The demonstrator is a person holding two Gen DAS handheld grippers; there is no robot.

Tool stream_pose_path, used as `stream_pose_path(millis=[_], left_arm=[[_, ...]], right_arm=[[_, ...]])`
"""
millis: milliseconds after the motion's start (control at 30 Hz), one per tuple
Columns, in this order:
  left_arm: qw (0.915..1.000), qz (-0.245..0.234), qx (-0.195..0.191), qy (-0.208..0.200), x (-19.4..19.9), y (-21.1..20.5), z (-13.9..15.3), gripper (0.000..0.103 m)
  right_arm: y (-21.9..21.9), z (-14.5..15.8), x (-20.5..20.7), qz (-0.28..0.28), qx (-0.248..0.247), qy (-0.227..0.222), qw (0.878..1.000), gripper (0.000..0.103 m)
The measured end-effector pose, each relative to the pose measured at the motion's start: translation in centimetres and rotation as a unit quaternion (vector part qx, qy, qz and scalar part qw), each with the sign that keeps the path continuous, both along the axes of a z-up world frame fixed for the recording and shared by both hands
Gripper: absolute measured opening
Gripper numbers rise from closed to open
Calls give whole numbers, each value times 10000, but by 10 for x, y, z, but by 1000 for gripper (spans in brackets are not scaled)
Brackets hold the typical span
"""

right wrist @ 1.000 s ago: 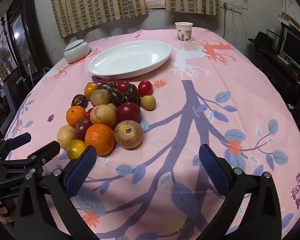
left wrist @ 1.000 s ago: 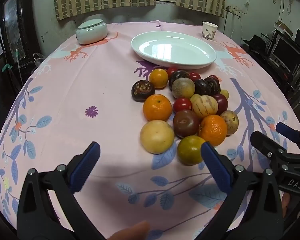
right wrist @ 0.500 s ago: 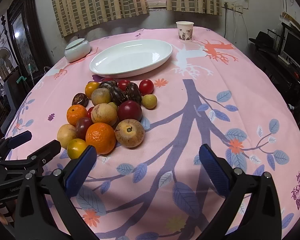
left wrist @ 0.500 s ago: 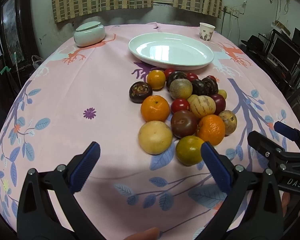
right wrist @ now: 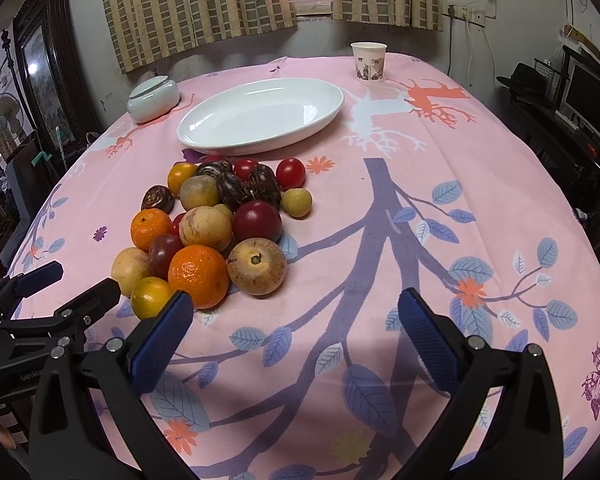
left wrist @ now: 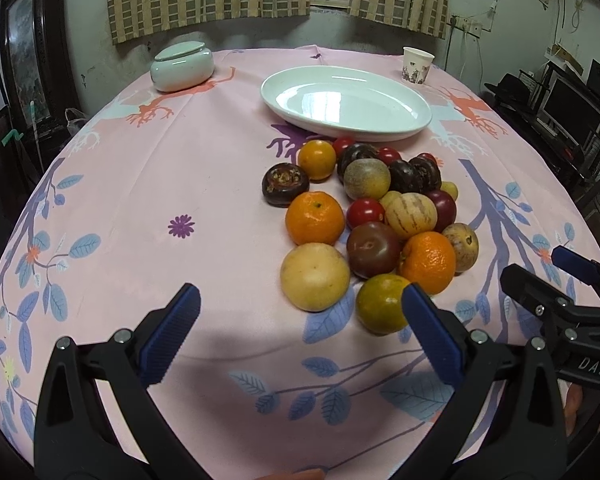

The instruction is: Organize fruits

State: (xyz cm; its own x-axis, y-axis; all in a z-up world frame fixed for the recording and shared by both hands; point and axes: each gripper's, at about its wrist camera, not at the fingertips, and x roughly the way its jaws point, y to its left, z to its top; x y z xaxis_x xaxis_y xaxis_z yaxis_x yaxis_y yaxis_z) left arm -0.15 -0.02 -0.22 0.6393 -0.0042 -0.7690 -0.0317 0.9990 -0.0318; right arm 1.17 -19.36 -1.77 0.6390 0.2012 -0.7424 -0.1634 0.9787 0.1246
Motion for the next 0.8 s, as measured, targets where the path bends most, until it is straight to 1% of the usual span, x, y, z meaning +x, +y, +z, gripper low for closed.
stream_pose_path(millis=[100,800], left_arm=[[10000,23,50,12,0,0,-1,101],[10000,-6,53,63,0,0,-5,101]], right_arm=[[0,0,0,1,-8,-1,10000,102],[1,-5,4,19,-18,43,10000,102]])
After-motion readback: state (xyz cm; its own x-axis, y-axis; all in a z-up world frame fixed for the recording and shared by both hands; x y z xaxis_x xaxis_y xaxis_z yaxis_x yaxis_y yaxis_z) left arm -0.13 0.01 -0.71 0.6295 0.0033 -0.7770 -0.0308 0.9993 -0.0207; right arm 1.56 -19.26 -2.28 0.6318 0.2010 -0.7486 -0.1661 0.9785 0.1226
